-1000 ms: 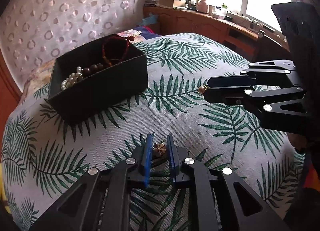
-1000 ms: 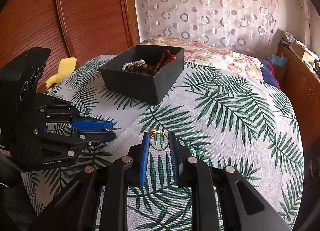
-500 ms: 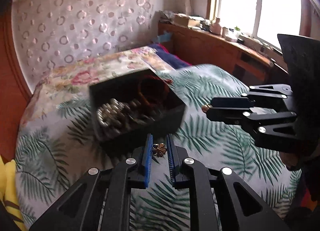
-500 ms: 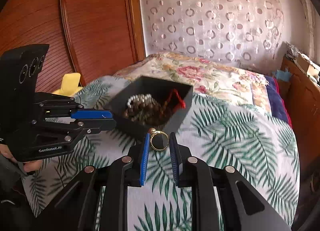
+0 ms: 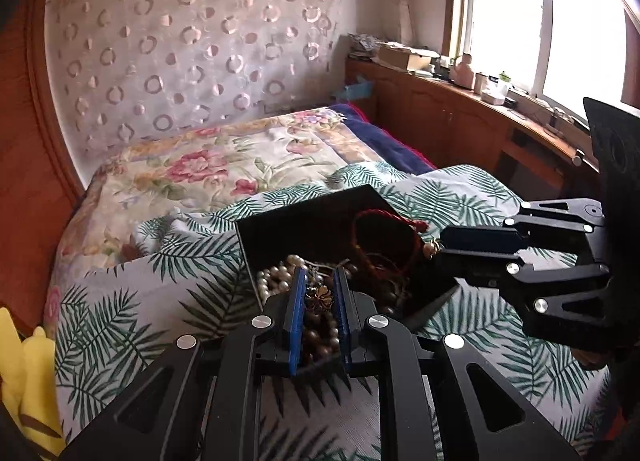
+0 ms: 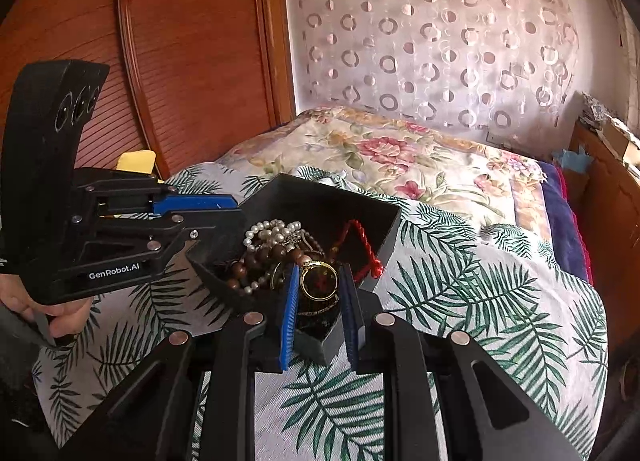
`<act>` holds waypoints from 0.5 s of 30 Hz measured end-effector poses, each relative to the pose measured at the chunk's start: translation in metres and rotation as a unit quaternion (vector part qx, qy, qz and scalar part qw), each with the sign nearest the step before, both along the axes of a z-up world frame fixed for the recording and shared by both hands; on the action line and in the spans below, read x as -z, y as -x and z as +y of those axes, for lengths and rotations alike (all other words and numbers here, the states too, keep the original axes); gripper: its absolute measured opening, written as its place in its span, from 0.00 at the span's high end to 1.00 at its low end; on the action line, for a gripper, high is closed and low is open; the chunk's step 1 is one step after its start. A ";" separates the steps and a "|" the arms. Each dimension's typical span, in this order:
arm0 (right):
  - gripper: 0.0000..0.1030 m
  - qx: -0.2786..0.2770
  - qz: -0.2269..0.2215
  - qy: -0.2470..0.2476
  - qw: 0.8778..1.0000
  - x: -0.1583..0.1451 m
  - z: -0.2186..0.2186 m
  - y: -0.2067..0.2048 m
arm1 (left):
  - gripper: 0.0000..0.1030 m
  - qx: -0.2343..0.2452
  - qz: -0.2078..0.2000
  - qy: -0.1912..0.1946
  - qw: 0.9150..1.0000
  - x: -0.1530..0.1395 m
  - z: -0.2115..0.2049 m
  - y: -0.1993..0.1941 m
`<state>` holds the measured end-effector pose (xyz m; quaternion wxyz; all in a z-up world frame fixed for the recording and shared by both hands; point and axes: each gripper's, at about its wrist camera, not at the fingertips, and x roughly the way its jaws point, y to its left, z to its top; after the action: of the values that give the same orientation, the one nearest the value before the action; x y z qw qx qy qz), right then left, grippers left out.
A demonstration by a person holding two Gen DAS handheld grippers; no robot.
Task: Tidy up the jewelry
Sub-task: 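Lower the gold ring and gold pendant into the black box and release both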
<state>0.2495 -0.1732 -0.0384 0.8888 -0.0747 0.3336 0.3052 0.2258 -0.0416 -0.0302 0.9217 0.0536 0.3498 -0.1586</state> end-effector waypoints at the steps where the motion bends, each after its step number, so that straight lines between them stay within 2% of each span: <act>1: 0.78 0.001 0.002 0.000 1.000 0.001 0.001 -0.002 | 0.87 -0.001 0.001 0.000 1.000 0.001 -0.001 -0.002; 7: 0.76 0.005 0.009 -0.005 1.000 0.004 0.004 -0.011 | 0.87 -0.006 0.005 -0.001 1.000 0.005 0.000 -0.016; 9: 0.68 0.005 0.010 -0.008 1.000 0.004 0.003 -0.011 | 0.87 -0.009 0.005 -0.002 1.000 0.005 0.000 -0.019; 15: 0.68 0.012 0.005 -0.011 1.000 0.001 0.000 -0.004 | 0.87 -0.013 0.003 -0.001 1.000 0.004 0.001 -0.023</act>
<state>0.2532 -0.1730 -0.0396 0.8913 -0.0599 0.3358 0.2988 0.2485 -0.0406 -0.0347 0.9228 0.0492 0.3530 -0.1463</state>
